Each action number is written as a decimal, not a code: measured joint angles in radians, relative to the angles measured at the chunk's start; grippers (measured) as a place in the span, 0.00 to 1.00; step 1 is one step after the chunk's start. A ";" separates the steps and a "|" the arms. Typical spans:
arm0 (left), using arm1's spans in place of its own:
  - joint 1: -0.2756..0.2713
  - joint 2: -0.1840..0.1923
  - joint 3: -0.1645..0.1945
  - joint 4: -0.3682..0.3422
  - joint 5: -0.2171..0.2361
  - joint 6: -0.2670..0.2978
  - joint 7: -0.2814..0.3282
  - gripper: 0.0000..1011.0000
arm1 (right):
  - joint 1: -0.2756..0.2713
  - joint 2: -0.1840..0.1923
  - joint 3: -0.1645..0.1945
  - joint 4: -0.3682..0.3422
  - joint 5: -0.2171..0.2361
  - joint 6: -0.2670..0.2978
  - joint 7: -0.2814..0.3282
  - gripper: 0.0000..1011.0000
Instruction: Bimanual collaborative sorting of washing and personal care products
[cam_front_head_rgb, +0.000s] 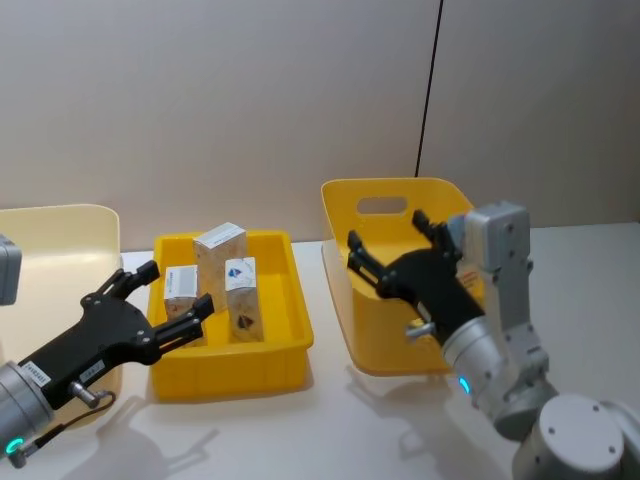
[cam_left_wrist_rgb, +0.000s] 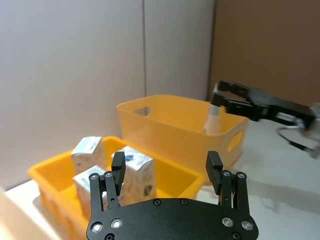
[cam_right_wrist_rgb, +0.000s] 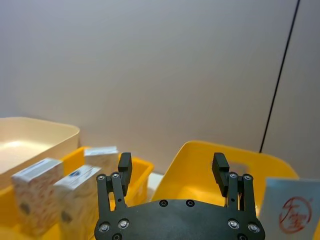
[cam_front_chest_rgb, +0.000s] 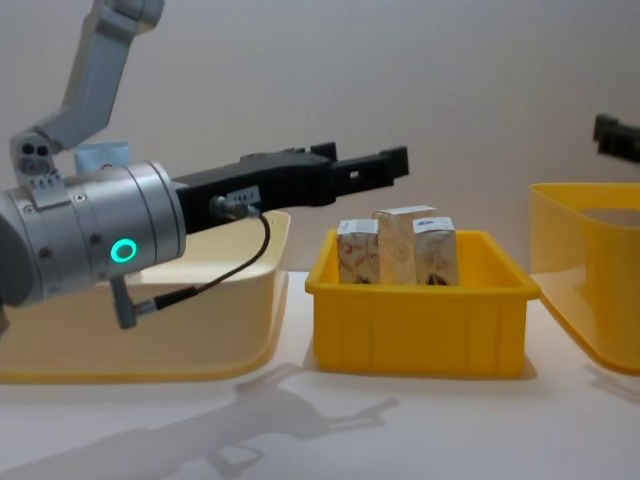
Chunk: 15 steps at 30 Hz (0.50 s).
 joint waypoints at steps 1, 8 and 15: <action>0.003 0.001 0.000 -0.003 0.005 0.000 0.008 0.99 | 0.000 0.000 0.000 0.000 0.000 0.000 0.000 0.99; 0.035 0.013 0.004 -0.039 0.058 0.003 0.100 0.99 | -0.078 0.021 -0.039 -0.047 0.043 0.014 0.000 0.99; 0.067 0.025 0.007 -0.073 0.111 0.006 0.189 0.99 | -0.137 0.036 -0.070 -0.083 0.077 0.024 0.000 0.99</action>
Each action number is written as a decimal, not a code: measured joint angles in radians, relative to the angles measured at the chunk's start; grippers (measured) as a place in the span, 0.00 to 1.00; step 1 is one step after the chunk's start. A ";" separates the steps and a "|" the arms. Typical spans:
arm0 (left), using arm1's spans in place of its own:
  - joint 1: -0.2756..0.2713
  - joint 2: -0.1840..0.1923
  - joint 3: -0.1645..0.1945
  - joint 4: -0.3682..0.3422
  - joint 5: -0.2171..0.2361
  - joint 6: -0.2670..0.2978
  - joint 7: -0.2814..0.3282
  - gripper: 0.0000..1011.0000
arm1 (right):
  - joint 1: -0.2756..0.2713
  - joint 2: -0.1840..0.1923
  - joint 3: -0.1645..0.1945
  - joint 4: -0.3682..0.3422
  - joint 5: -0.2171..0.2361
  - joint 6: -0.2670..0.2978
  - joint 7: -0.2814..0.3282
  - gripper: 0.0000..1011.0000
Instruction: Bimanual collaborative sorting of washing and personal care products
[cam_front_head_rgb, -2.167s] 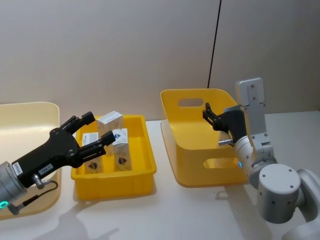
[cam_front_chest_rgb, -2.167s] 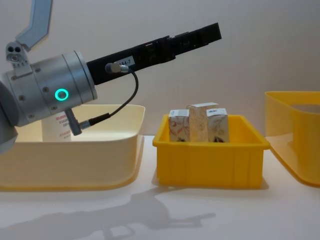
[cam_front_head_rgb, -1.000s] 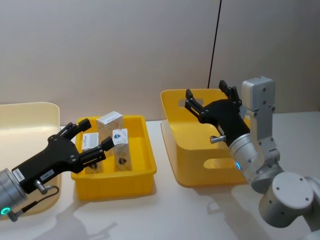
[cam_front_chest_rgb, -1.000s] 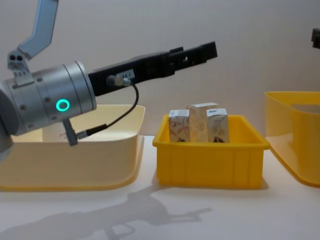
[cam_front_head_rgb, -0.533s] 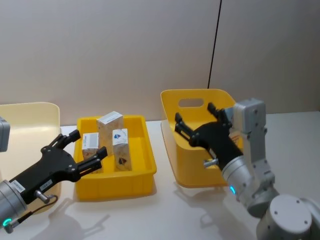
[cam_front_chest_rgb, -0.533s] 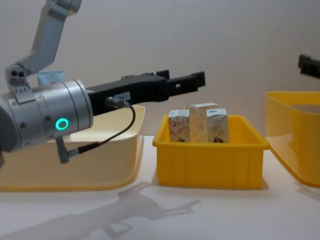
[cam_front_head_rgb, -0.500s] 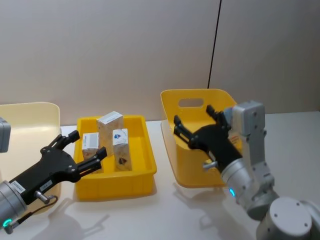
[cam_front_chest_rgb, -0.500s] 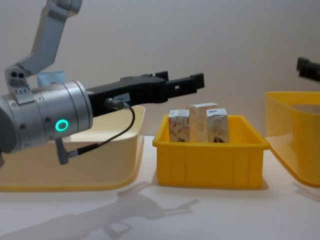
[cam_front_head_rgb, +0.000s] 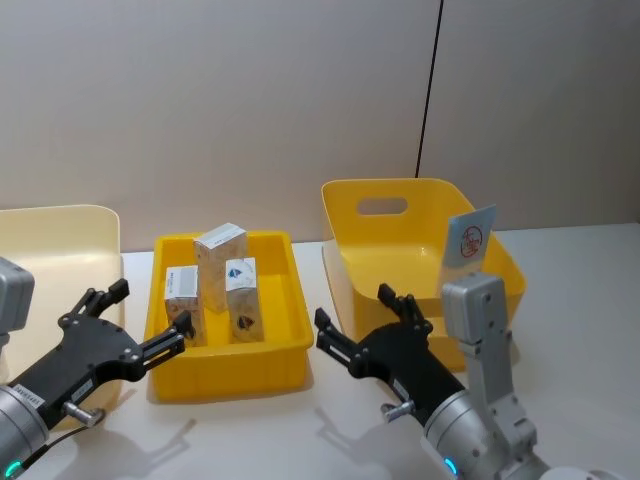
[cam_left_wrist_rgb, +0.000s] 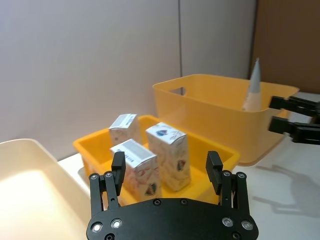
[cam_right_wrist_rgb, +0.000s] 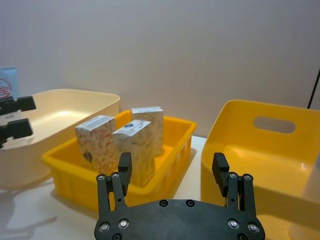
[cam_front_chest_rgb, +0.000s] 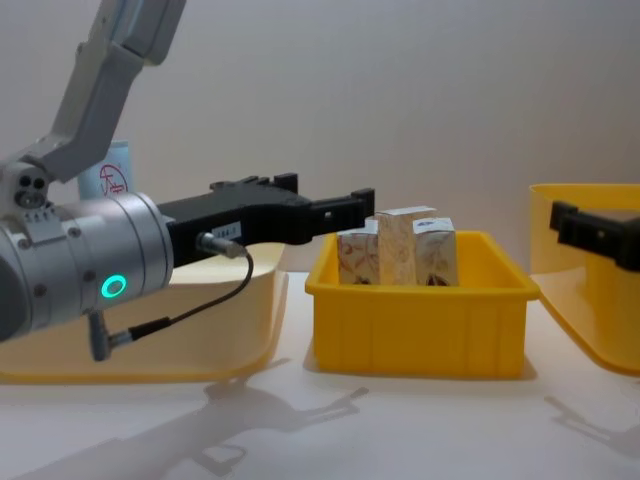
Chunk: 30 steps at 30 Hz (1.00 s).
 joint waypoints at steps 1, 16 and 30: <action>0.007 0.003 0.001 -0.008 0.012 0.001 0.021 0.99 | -0.004 0.001 -0.002 -0.002 0.002 0.001 0.000 0.99; 0.074 0.027 0.007 -0.081 0.124 0.007 0.210 0.99 | -0.016 0.004 -0.008 -0.010 0.009 0.003 0.000 0.99; 0.133 0.049 0.013 -0.145 0.222 0.013 0.379 0.99 | 0.008 0.010 -0.014 0.005 0.011 -0.002 0.038 0.99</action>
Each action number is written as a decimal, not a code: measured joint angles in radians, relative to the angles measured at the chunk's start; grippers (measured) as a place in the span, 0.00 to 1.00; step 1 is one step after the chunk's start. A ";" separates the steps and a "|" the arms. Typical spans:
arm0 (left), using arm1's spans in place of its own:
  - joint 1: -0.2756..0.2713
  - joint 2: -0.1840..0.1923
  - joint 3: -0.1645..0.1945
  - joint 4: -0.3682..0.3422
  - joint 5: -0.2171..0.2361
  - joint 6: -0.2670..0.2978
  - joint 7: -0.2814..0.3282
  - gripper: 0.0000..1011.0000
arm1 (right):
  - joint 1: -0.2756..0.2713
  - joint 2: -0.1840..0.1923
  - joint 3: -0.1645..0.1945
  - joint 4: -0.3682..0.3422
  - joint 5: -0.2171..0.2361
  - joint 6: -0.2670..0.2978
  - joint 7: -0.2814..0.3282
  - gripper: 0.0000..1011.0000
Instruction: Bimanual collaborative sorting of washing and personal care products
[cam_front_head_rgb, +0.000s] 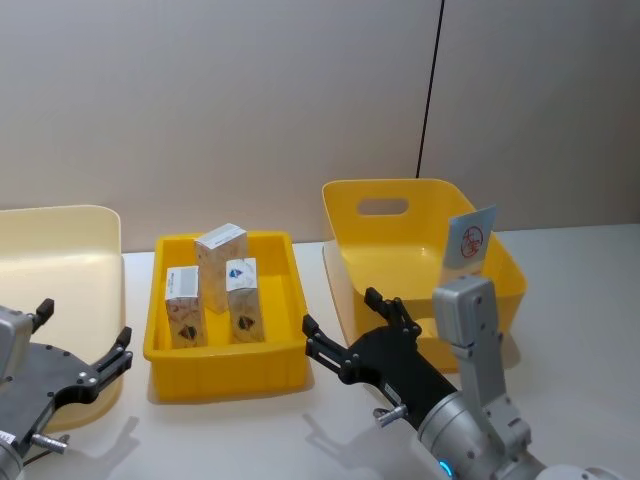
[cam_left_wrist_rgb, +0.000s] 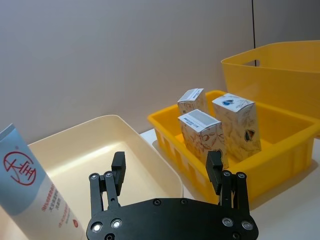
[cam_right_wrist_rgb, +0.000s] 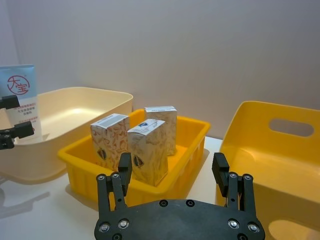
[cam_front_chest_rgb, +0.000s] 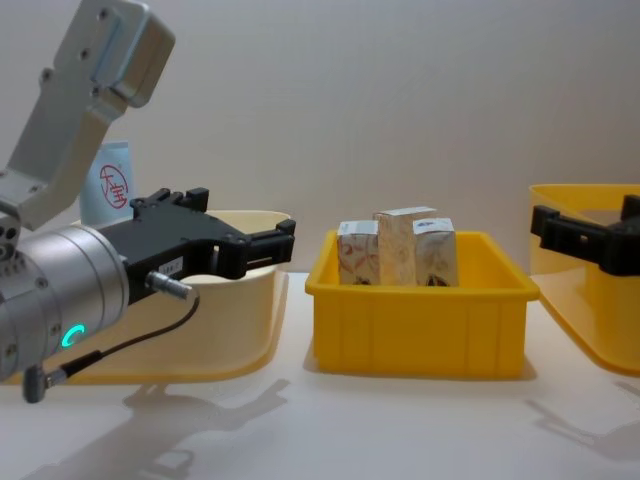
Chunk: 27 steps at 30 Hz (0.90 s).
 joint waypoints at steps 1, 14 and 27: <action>0.002 0.001 0.000 -0.002 0.003 0.000 0.005 0.99 | 0.008 0.001 -0.002 0.005 0.000 0.000 0.007 0.99; 0.007 0.003 0.001 -0.008 0.013 0.001 0.022 0.99 | 0.092 -0.009 -0.026 0.061 -0.032 0.022 0.038 0.99; 0.007 0.002 0.000 -0.008 0.013 0.001 0.022 0.99 | 0.184 -0.032 -0.056 0.128 -0.066 0.091 0.054 0.99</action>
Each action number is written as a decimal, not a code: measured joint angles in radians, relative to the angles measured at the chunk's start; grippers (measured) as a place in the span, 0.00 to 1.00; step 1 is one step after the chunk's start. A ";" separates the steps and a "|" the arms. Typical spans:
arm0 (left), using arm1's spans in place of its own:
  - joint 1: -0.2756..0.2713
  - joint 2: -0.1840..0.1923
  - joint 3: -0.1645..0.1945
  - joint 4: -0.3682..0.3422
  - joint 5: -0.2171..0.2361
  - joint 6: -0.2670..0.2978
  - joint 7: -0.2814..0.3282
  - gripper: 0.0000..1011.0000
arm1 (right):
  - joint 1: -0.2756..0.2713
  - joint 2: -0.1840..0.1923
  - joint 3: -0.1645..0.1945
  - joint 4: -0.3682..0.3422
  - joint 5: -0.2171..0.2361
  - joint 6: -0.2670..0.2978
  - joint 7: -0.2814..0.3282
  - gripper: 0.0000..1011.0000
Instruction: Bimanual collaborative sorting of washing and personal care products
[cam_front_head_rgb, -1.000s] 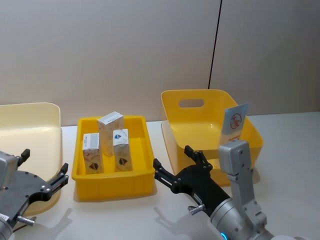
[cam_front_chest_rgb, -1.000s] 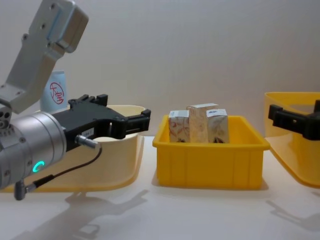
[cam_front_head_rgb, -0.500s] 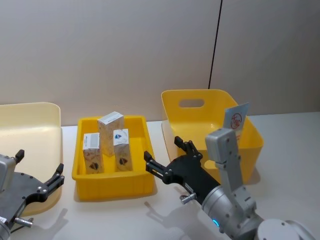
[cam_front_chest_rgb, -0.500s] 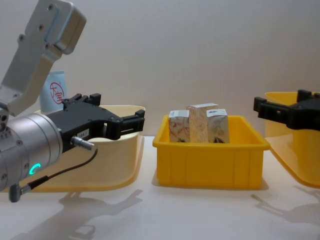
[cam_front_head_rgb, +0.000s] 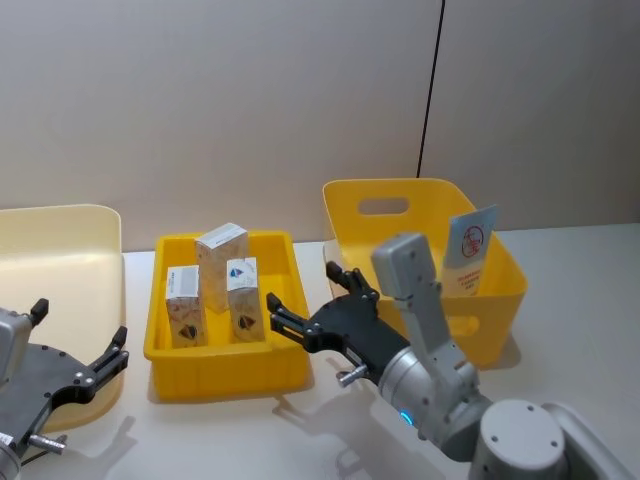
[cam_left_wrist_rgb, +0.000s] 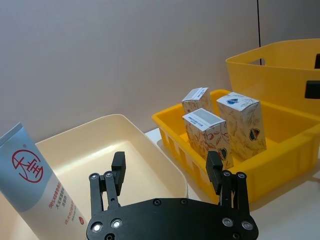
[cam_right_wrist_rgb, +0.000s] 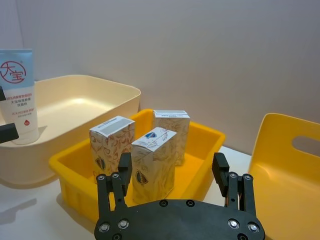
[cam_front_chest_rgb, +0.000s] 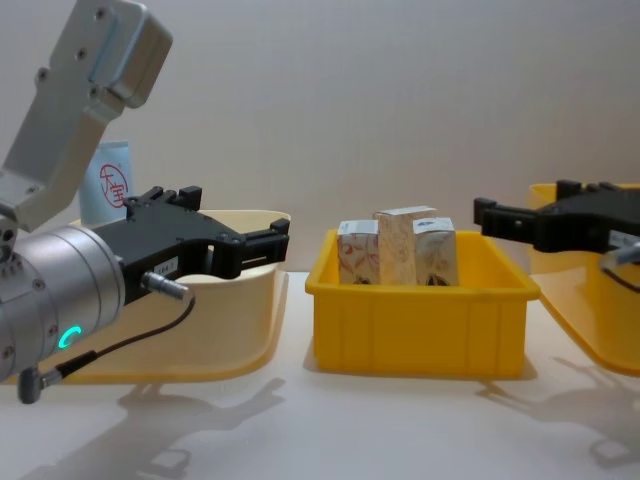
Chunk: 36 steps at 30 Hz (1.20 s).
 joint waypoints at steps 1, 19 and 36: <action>0.000 0.000 0.000 0.000 0.000 0.000 0.000 0.99 | 0.011 -0.003 -0.004 0.009 -0.003 0.011 0.003 0.99; 0.000 0.000 0.000 0.001 0.000 -0.001 0.000 0.99 | 0.109 -0.060 -0.050 0.100 -0.040 0.111 0.015 0.99; 0.000 0.000 0.000 0.001 0.000 -0.001 0.000 0.99 | 0.127 -0.134 -0.070 0.148 -0.099 0.133 -0.077 0.99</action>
